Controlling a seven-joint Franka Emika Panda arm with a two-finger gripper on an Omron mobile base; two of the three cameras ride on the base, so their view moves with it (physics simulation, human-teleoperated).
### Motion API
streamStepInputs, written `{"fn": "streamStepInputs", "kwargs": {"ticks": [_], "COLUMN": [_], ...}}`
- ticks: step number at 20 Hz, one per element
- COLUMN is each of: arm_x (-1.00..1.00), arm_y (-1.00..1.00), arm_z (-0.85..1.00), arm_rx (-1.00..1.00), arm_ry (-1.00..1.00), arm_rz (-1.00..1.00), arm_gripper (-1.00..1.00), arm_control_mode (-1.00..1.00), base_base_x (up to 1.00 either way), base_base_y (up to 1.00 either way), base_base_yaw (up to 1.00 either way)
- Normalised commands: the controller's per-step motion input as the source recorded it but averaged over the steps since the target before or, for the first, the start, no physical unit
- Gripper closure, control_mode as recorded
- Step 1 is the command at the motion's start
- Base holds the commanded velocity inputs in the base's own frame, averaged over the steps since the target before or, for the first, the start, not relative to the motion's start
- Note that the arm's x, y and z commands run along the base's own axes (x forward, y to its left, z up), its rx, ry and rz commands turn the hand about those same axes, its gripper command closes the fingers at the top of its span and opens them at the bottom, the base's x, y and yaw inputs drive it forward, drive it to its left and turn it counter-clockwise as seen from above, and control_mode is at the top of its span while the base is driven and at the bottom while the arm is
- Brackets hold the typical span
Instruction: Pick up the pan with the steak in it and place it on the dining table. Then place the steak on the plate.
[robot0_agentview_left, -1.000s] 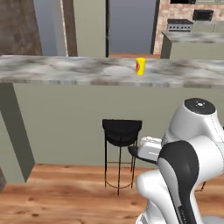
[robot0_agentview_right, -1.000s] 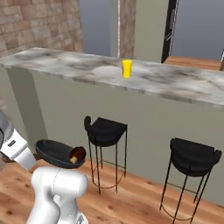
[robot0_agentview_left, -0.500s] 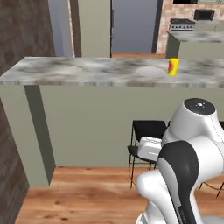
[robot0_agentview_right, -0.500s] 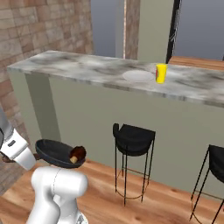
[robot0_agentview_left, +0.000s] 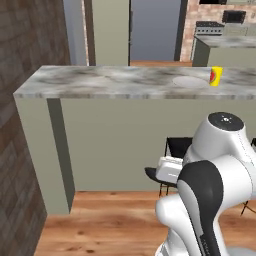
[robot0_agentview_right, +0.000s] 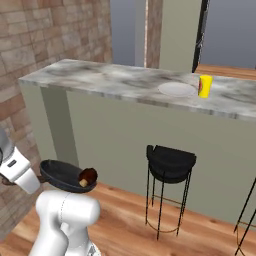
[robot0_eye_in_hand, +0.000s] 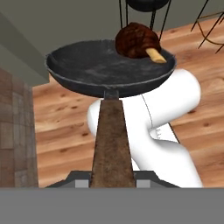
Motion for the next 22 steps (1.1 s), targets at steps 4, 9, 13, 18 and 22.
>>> {"fn": "streamStepInputs", "kwargs": {"ticks": [4,9,13,18,22], "arm_x": [0.00,0.00,0.00,0.00,0.30], "arm_y": [0.00,0.00,0.00,0.00,0.22], "arm_z": [0.00,0.00,0.00,0.00,0.08], "arm_rx": [0.00,0.00,0.00,0.00,0.00], "arm_ry": [0.00,0.00,0.00,0.00,-0.30], "arm_rz": [0.00,0.00,0.00,0.00,0.00], "arm_gripper": [1.00,1.00,1.00,1.00,1.00], "arm_control_mode": [1.00,1.00,1.00,1.00,-1.00], "base_base_x": [0.35,0.58,0.61,0.52,0.00], "base_base_y": [0.09,0.09,0.07,0.12,0.00], "base_base_yaw": [0.00,0.00,0.00,0.00,0.00]}}
